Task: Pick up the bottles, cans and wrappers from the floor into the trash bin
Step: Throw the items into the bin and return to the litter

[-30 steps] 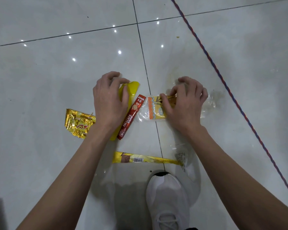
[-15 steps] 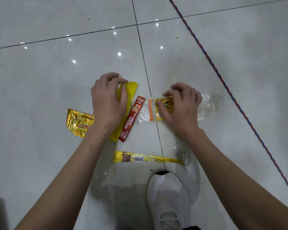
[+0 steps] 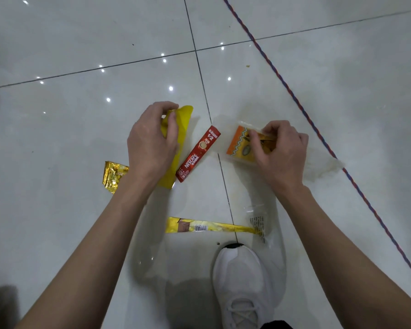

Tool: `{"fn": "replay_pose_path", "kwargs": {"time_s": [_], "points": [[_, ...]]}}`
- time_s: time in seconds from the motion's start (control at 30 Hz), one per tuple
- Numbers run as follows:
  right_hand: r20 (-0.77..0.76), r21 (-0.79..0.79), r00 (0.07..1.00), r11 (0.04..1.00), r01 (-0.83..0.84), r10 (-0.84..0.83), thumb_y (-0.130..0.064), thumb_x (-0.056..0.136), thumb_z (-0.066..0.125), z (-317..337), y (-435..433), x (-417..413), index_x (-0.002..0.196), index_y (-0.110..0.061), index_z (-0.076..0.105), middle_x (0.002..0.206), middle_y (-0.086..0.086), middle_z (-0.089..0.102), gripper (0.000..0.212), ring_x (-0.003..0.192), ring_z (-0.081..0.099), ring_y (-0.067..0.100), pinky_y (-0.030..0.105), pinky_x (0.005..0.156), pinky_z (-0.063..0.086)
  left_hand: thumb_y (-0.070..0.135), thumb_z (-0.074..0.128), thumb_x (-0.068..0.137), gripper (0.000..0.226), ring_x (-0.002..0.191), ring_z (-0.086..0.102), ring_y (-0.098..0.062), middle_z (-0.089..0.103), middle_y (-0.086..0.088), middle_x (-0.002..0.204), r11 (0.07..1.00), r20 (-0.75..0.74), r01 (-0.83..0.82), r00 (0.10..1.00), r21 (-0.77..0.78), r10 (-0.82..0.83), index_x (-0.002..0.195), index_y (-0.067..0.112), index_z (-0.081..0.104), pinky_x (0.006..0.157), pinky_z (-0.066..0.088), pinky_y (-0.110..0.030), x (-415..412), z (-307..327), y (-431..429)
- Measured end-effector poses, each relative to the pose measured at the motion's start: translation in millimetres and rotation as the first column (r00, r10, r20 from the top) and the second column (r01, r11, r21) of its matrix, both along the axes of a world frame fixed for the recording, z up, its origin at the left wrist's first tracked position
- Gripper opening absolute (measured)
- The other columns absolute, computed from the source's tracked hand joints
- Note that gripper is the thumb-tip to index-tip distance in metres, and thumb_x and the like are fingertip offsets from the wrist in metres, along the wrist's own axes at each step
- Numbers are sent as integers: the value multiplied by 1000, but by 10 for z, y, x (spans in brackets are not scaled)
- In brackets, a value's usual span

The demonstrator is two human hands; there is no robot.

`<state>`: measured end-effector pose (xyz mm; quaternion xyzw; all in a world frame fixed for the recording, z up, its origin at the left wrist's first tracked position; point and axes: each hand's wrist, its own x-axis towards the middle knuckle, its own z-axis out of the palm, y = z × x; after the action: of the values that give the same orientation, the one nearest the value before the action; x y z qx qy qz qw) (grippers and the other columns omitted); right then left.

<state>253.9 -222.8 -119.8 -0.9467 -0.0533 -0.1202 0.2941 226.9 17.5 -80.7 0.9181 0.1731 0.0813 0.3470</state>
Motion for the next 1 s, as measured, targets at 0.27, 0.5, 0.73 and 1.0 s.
{"fn": "replay_pose_path", "kwargs": {"time_s": [0.27,0.5,0.73,1.0], "points": [[99,56,990,994,97,-102,-41,97,64,913,-54,117,102,-6,63,93,7,67,36,81,62,25,38,88,38,26,52,100,22,87,64,-13,69,10,106,998,94,55,994,11,-56,114,20,67,76,52,-32,26,806,127],[32,151,988,978,145,-151,-40,95,67,2719,-19,-245,104,-6,61,94,0,64,36,83,61,19,36,89,37,26,52,100,20,86,62,-12,63,20,100,997,32,70,997,-39,-69,113,25,66,75,51,-32,-287,2550,-55],[-39,237,967,938,253,-251,-40,93,68,4657,-181,-780,110,-12,61,89,-7,58,34,81,59,13,32,90,34,26,53,100,19,88,62,-12,63,20,101,989,5,135,991,-59,-135,113,27,66,75,51,-33,-622,4379,-354],[-87,245,887,853,461,-454,-44,96,65,5995,-795,-1561,113,-15,61,89,-9,58,33,82,55,7,30,92,35,25,55,99,19,91,63,-9,65,20,104,947,3,299,954,-116,-301,114,28,66,76,51,-33,-901,5699,-1017]]}}
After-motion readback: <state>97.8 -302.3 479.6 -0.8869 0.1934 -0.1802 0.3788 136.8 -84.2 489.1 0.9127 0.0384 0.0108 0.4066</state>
